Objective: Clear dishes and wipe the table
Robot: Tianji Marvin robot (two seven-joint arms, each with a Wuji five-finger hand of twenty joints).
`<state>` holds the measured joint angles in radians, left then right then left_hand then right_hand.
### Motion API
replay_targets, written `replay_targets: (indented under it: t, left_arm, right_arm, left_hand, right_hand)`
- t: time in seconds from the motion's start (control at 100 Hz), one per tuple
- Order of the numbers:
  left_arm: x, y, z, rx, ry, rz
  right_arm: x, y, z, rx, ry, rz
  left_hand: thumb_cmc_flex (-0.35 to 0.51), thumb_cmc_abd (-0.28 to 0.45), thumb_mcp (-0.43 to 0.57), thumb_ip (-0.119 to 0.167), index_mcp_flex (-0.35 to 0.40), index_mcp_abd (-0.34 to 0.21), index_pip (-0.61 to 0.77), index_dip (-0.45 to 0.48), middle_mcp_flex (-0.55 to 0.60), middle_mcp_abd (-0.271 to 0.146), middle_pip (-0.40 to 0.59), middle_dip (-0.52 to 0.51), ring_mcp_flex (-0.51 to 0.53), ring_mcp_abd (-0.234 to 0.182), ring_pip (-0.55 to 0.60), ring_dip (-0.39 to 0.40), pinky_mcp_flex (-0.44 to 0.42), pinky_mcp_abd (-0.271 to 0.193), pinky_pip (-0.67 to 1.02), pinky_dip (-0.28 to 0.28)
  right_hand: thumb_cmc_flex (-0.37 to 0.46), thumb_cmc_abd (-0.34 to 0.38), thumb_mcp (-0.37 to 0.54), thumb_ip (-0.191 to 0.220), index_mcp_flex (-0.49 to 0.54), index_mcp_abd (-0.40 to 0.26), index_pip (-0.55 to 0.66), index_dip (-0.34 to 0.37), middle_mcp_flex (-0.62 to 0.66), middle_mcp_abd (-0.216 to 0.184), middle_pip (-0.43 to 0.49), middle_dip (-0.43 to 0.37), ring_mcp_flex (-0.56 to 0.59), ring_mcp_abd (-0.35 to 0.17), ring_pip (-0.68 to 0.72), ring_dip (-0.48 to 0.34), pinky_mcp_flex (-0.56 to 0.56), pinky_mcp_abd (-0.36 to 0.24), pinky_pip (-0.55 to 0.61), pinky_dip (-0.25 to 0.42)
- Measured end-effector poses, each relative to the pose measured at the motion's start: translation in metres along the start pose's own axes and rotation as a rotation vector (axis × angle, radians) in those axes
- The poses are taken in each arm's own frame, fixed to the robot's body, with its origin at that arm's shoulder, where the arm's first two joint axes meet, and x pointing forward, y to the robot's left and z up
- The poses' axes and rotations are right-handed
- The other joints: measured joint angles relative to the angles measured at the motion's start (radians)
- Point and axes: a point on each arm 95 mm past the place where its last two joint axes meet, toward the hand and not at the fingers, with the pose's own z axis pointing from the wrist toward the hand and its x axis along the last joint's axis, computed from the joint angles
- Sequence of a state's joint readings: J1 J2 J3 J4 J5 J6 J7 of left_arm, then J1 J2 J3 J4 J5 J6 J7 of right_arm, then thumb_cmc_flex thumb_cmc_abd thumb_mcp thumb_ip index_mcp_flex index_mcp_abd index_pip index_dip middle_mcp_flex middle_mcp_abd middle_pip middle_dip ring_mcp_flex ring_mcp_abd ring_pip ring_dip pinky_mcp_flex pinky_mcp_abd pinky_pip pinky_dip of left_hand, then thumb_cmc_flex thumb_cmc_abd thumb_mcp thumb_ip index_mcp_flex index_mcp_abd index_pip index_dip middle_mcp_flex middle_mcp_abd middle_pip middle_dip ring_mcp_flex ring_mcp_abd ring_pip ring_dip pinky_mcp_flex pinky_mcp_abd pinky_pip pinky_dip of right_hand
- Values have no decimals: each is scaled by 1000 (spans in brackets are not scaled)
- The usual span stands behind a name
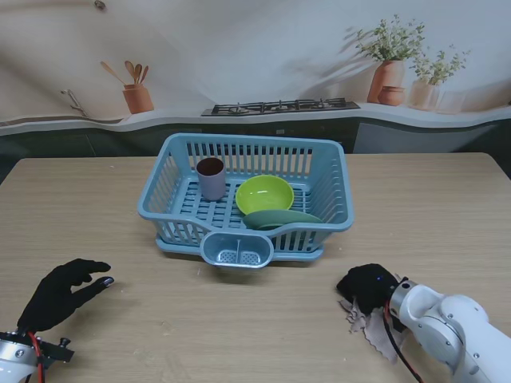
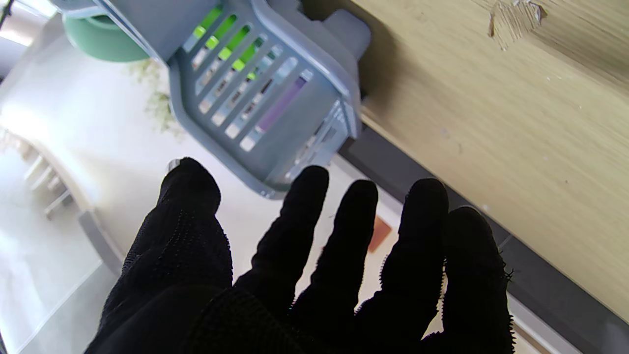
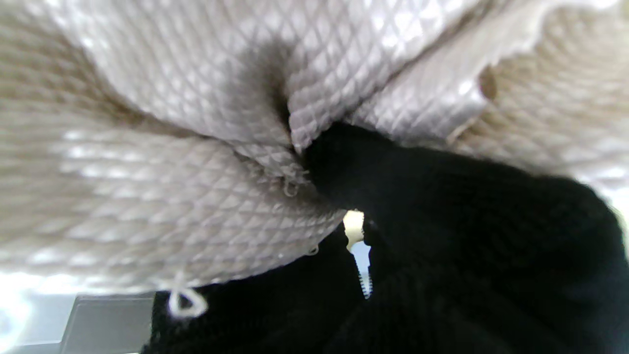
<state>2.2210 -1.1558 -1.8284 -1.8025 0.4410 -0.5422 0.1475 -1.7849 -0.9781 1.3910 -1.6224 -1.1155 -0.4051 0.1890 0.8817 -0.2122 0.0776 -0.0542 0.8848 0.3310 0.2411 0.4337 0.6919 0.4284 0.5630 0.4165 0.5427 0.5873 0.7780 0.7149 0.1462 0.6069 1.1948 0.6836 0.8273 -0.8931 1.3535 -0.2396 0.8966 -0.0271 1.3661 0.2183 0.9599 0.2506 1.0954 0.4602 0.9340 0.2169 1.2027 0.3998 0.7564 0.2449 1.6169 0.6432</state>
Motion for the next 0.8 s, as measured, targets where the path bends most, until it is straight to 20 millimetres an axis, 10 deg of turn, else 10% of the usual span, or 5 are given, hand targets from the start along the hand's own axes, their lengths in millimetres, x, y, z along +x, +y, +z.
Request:
replay_targets:
  t: [0.49, 0.8]
  left_arm:
    - [0, 0, 0, 2, 0, 0]
    - [0, 0, 0, 5, 0, 1]
  right_arm:
    - [78, 25, 60, 1, 198, 110]
    - [77, 25, 59, -10, 184, 107]
  left_hand:
    - [14, 0, -3, 1, 0, 0, 0, 0, 0, 0, 0, 0, 0, 0, 0, 0, 0, 0, 0, 0]
    - [13, 1, -11, 1, 0, 1, 0, 0, 0, 0, 0, 0, 0, 0, 0, 0, 0, 0, 0, 0]
  right_hand:
    - [-5, 0, -11, 1, -2, 2, -58, -19, 0, 4, 34, 17, 3, 3, 11, 0, 6, 3, 9, 0]
    - [-7, 2, -30, 0, -4, -8, -65, -31, -3, -12, 28, 14, 4, -7, 11, 0, 10, -10, 9, 0]
